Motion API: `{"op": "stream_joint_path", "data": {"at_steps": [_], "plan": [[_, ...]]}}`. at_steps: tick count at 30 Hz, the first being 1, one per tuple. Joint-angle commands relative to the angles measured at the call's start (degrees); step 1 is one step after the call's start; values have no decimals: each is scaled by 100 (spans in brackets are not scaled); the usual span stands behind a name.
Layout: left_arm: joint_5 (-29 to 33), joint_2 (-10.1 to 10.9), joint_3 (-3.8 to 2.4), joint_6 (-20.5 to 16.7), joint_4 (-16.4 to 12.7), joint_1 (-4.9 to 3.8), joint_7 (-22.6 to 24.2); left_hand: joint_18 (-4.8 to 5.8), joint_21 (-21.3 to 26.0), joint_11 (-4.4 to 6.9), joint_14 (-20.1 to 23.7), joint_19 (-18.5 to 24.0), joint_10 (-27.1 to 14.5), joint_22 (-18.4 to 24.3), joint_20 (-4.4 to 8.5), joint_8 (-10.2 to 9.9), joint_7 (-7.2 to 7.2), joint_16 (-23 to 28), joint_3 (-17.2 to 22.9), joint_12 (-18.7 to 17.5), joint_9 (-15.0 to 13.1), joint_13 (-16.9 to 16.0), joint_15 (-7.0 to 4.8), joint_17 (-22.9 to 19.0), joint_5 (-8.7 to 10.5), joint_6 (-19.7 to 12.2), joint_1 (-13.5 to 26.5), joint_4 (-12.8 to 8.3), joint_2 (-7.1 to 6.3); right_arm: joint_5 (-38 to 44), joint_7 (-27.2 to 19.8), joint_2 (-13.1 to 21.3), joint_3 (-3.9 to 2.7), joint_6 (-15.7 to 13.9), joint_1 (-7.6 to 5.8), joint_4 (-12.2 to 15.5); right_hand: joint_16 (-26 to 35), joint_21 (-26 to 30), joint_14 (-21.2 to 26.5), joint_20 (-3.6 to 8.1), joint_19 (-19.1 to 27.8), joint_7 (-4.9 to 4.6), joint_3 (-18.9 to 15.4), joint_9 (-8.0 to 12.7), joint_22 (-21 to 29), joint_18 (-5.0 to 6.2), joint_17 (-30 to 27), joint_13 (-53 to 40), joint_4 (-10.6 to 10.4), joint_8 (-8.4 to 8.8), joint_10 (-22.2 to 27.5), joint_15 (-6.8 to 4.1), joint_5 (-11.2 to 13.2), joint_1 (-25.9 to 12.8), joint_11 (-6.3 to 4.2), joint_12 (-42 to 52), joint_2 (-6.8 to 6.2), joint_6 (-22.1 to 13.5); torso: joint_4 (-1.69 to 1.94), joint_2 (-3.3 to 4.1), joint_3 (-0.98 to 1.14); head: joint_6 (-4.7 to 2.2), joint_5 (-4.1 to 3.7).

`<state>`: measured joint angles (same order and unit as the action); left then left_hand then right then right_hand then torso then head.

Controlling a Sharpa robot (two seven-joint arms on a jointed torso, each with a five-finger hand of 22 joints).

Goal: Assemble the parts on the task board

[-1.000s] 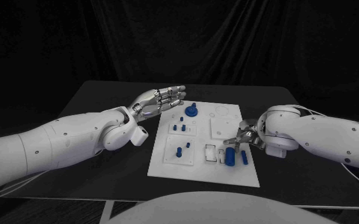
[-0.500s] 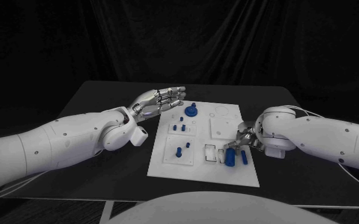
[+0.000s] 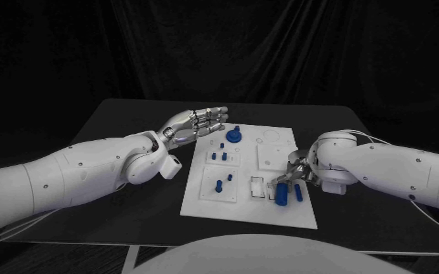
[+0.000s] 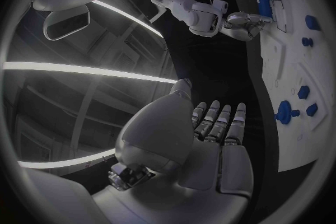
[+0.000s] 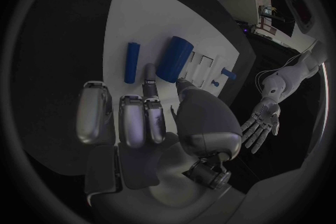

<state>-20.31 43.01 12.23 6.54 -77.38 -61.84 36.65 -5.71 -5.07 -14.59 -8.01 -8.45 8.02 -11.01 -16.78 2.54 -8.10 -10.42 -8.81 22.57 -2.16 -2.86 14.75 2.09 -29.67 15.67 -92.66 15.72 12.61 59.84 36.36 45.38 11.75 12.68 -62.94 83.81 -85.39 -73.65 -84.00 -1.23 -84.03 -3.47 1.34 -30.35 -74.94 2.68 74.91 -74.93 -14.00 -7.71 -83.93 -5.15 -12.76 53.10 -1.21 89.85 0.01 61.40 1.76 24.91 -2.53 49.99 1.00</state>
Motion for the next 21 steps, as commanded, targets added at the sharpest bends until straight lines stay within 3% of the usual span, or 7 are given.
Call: {"op": "stream_joint_path", "data": {"at_steps": [1, 6, 11, 21], "plan": [[24, -15, -7, 76, -5, 12, 39, 66, 26, -13, 0, 48, -39, 5, -5, 37, -32, -37, 29, 32, -9, 3, 38, 5, -24, 31, -58, -10, -17, 44, 106, -20, 6, 103, 36, -10, 21, 32, -391, -39, -83, 0, -23, -23, -1015, 94, 432, -1507, 27, -23, -607, 52, -16, 14, 29, 15, -19, -61, 1, 0, 1, 1, 6], [24, -17, -7, 89, 2, 18, 29, 66, 29, -7, 1, 54, -43, 12, -5, 47, -59, -40, 45, 32, -12, 3, 44, 4, -25, 68, -63, -9, -17, 44, 103, -31, 6, 111, 41, -12, 20, 47, -393, -38, -83, 5, -64, -124, -1012, 96, 434, -1507, -31, -101, -607, 50, 73, -63, 25, 15, 5, -100, 2, 2, -2, 1, 7], [24, -20, -7, 93, 14, 23, 20, 66, 29, 3, 1, 56, -45, 13, -5, 59, -91, -46, 62, 34, -17, 4, 42, 5, -26, 110, -65, -6, -18, 5, 101, -30, 6, 124, 43, -15, 28, 66, -391, -33, -92, 13, -227, -343, -1012, 96, 410, -1507, -238, -267, -607, 44, 642, -318, 19, 15, 23, -204, 3, 4, 1, 1, 15], [24, -25, -7, 105, 25, 28, 0, 63, 30, 35, 6, 60, -46, 17, -5, 86, -150, -51, 92, 42, -27, 3, 37, 4, -30, 201, -73, -7, -27, -31, 103, 5, 6, 220, 44, 25, 52, 106, -381, -37, -85, -3, -276, -407, -1003, 102, 357, -1507, -225, -288, -607, 51, 691, -291, 31, 15, -55, -318, -1, 0, -1, 1, 16]]}}
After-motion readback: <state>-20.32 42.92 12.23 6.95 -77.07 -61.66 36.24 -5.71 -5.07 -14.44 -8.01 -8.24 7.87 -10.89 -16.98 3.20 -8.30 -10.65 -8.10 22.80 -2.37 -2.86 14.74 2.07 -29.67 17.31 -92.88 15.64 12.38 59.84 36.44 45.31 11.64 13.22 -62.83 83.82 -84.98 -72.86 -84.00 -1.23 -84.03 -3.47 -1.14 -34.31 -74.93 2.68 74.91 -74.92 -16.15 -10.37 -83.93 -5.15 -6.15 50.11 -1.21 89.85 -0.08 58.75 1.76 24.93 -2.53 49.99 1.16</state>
